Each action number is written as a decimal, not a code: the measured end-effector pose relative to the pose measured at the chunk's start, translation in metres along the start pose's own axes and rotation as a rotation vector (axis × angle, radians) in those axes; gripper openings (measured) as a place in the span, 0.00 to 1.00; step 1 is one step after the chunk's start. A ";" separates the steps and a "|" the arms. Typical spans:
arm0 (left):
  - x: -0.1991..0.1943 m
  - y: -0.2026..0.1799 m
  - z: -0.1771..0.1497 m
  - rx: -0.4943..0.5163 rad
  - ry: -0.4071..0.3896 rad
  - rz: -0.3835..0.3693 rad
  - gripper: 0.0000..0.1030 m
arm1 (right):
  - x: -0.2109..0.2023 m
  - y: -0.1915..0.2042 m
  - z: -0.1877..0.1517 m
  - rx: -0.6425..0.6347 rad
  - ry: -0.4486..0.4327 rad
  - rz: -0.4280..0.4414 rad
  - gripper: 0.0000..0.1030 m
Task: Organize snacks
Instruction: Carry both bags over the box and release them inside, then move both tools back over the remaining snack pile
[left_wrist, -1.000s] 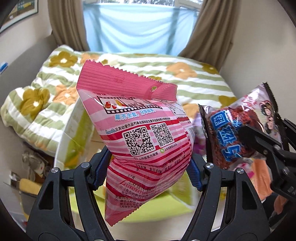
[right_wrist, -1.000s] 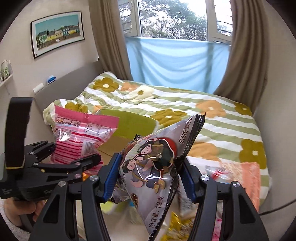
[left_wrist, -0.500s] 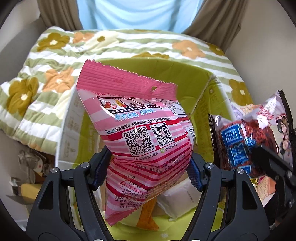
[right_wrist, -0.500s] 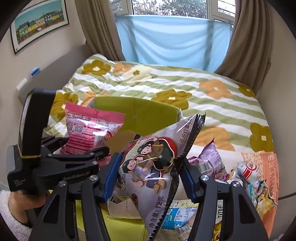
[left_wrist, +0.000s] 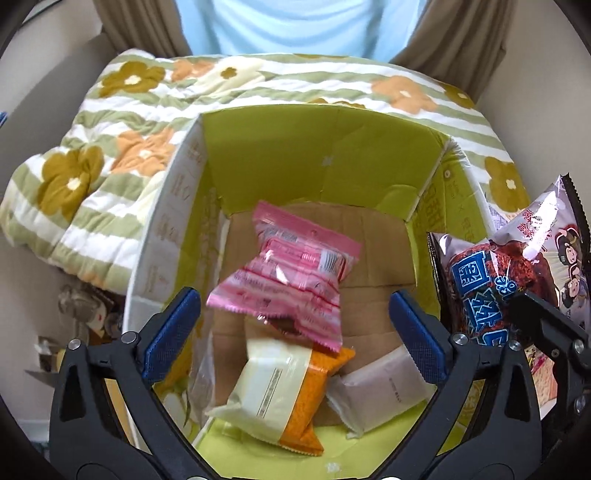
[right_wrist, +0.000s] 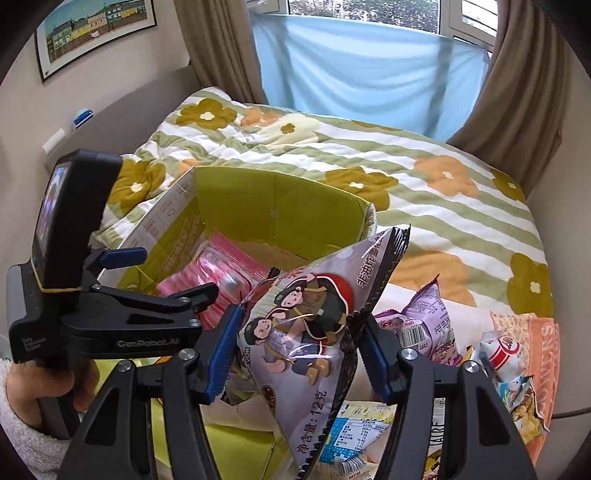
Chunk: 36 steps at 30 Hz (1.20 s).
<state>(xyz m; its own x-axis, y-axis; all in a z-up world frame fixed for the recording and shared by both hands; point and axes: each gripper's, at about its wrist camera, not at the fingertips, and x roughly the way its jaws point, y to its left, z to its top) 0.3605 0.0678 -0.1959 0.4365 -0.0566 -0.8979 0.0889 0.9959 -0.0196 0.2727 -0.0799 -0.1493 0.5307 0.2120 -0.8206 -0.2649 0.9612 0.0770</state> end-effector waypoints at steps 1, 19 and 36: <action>-0.002 0.002 -0.002 -0.008 -0.001 0.001 0.98 | 0.001 0.000 -0.001 -0.006 0.001 0.006 0.55; -0.034 0.024 -0.035 -0.051 -0.035 0.008 0.98 | 0.018 0.003 -0.001 0.047 0.001 0.024 0.92; -0.045 0.025 -0.042 -0.009 -0.049 -0.057 0.98 | -0.009 0.013 -0.021 0.085 -0.030 -0.028 0.92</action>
<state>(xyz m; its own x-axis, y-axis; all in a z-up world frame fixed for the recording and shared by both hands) 0.3054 0.0981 -0.1745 0.4741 -0.1167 -0.8727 0.1071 0.9915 -0.0744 0.2472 -0.0728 -0.1531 0.5610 0.1887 -0.8060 -0.1811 0.9781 0.1029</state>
